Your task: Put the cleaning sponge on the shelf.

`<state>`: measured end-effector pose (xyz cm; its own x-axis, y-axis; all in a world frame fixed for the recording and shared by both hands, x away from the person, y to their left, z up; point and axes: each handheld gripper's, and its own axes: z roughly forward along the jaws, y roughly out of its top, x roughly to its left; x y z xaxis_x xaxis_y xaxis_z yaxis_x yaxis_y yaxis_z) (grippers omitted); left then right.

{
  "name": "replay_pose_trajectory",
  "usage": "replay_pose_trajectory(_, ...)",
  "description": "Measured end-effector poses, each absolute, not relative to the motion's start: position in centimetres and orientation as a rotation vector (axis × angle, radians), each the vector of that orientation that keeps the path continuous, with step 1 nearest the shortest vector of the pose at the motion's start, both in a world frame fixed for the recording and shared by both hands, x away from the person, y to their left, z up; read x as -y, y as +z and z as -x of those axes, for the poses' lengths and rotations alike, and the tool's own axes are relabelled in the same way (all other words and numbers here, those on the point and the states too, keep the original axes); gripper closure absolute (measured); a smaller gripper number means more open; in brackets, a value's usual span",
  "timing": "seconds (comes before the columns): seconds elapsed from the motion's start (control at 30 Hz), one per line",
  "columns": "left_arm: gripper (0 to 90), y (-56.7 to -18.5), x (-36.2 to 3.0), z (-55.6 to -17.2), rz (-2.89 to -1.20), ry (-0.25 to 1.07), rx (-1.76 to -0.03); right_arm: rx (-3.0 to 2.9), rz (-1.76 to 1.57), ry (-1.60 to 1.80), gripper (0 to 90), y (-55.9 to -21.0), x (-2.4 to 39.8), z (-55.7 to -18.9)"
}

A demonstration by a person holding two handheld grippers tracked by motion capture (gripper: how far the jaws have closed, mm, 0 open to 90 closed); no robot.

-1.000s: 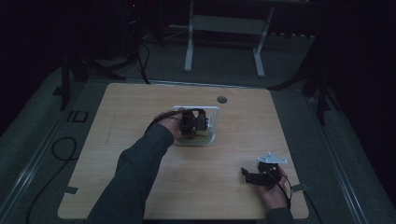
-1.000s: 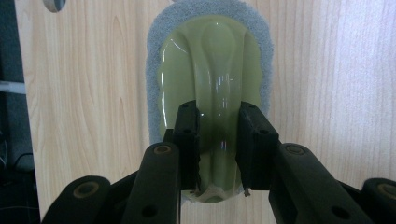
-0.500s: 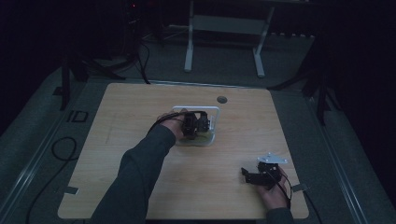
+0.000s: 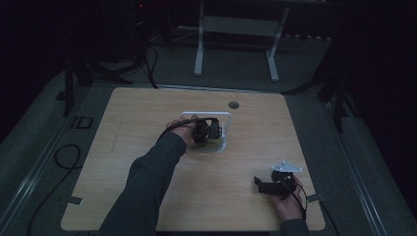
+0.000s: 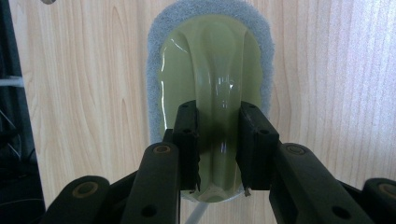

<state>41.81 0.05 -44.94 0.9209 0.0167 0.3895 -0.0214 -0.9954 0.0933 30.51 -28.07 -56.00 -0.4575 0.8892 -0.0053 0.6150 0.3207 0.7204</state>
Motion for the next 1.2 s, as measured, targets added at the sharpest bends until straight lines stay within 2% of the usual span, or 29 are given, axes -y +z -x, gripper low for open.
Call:
replay_pose_trajectory(1.0,70.9,-46.0,0.3,-42.5,-2.959,0.677,-0.029,-2.191,-1.333,0.927,11.6,-56.0,28.1,-30.5)
replay_pose_trajectory(1.2,70.9,-46.4,0.3,-42.7,-2.954,0.724,-0.038,-2.191,-1.333,0.927,11.6,-56.0,28.1,-30.5)
